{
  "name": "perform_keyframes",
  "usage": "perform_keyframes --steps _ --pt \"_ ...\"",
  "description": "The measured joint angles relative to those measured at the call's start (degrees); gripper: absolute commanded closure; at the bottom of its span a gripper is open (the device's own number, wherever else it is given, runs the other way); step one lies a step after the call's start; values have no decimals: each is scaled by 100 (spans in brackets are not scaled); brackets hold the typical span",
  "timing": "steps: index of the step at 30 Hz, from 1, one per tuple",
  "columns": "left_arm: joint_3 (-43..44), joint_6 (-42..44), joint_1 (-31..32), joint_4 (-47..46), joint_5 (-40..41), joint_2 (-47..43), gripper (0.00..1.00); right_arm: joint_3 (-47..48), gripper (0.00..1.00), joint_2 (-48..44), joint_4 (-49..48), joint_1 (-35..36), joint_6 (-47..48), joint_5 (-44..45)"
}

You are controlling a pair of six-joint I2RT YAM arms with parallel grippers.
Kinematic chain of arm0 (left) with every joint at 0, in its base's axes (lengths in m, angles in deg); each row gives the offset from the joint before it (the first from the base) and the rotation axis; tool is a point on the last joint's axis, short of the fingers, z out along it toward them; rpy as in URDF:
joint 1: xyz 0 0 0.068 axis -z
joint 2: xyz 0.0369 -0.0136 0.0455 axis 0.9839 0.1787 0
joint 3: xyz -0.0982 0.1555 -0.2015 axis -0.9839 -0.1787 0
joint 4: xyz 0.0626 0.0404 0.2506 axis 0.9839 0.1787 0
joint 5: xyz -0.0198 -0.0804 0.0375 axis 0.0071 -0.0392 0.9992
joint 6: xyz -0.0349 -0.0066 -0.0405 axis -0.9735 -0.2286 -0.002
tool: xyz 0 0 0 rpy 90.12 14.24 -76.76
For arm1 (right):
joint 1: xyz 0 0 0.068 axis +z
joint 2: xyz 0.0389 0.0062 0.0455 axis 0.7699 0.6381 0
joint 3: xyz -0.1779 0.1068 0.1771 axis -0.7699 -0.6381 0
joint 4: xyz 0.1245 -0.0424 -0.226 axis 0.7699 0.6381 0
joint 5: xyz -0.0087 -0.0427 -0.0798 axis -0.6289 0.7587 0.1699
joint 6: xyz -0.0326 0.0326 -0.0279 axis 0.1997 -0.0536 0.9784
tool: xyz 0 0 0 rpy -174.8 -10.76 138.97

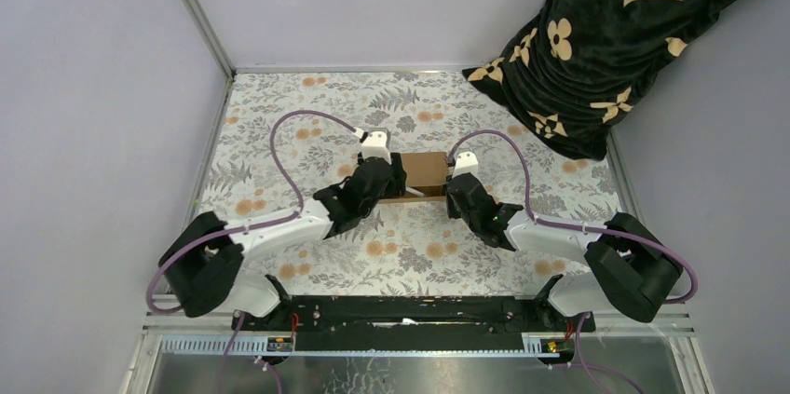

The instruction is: Fold the paper box

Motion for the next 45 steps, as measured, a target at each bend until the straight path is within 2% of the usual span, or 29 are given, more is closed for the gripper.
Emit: perform_keyframes --steps 5,11,18,21,28,35,40,44,45 --pt "120 87 -142 -219 -400 636 45 0 100 -4 2 0 0 -11" --pt "199 94 -173 -470 -638 1115 45 -2 92 -50 74 0 4 -85" --pt "199 87 -173 -748 -732 1360 45 -31 56 -232 374 4 15 -363" --pt "201 87 -173 -761 -750 1432 45 -31 50 -321 498 7 -7 -487" --pt "205 90 -173 -763 -778 1644 45 -33 47 -632 850 9 -70 -778" --pt "205 87 -175 -796 -782 1696 45 -31 45 -1360 1259 9 -144 -859" --pt "205 83 -195 -879 -789 1744 45 144 52 -1399 1425 9 -179 -848" --pt "205 63 -205 -938 -789 1775 45 527 66 -815 1519 -4 -195 -863" --pt "205 63 -205 -946 -789 1777 45 601 67 -669 1504 -24 -197 -911"
